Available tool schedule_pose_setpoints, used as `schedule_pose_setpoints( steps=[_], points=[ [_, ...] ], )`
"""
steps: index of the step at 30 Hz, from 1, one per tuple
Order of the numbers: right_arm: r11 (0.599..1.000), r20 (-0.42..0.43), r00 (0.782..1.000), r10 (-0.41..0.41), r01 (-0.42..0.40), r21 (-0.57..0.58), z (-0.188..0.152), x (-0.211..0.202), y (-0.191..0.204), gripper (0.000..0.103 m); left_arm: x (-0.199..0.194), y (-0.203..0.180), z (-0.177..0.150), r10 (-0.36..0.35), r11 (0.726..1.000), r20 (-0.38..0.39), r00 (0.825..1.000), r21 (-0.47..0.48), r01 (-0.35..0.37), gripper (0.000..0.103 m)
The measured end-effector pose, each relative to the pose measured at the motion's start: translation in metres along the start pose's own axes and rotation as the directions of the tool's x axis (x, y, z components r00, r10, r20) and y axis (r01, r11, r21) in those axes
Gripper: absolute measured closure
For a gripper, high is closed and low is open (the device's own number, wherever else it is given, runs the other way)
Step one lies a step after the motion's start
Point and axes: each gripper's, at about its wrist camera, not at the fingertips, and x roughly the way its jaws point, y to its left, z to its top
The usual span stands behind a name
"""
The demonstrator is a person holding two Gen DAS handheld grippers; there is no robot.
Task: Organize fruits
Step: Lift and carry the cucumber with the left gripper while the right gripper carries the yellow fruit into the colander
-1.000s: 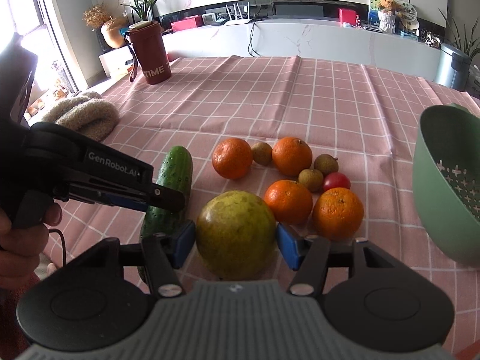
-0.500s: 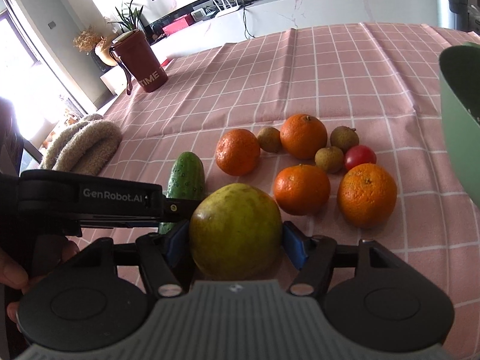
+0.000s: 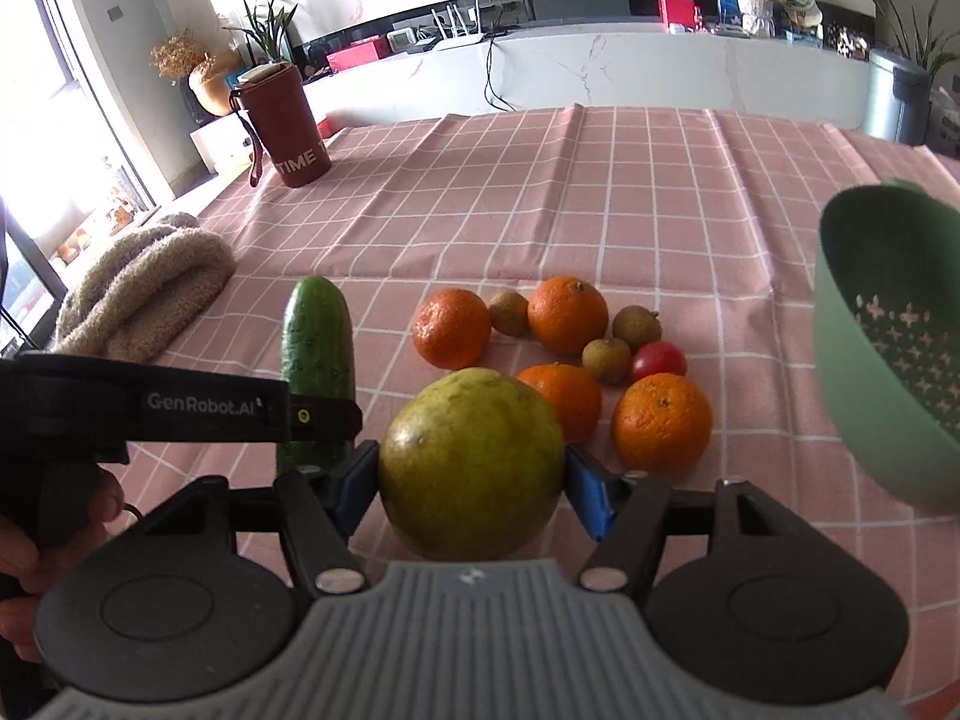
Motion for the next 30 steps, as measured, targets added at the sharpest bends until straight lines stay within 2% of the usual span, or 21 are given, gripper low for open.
schedule_pose_setpoints(
  steps=[6,12,16,20,24,26,30],
  points=[
    [1.000,0.041,0.999,-0.019,0.020,-0.024,0.010,-0.034,-0.022,0.041,-0.031,-0.031,0.007,-0.024,0.999,0.068,0.997,0.028,0.022,0.061],
    [0.999,0.084,0.996,-0.016,0.019,-0.031,0.034,-0.075,-0.057,0.041,-0.050,-0.081,0.029,-0.126,0.989,0.118,0.985,0.092,0.116,0.061],
    [0.997,0.104,0.994,-0.043,0.048,-0.052,0.051,-0.100,-0.085,0.041,-0.051,-0.117,0.046,-0.229,0.969,0.112,0.967,0.125,0.215,0.061],
    [0.993,0.084,0.992,-0.092,0.098,-0.065,0.064,-0.117,-0.121,0.041,-0.034,-0.156,0.064,-0.295,0.946,0.090,0.951,0.166,0.277,0.061],
    [0.985,0.065,0.986,-0.153,0.157,-0.071,0.073,-0.126,-0.159,0.041,-0.002,-0.190,0.078,-0.357,0.923,0.037,0.933,0.168,0.346,0.061],
    [0.981,0.050,0.984,-0.170,0.174,-0.083,0.077,-0.124,-0.176,0.041,0.016,-0.207,0.083,-0.357,0.919,0.009,0.934,0.179,0.350,0.061],
    [0.978,-0.003,0.988,-0.157,0.155,-0.140,0.083,-0.105,-0.194,0.041,0.056,-0.227,0.084,-0.308,0.928,-0.063,0.949,0.198,0.315,0.061]
  ],
)
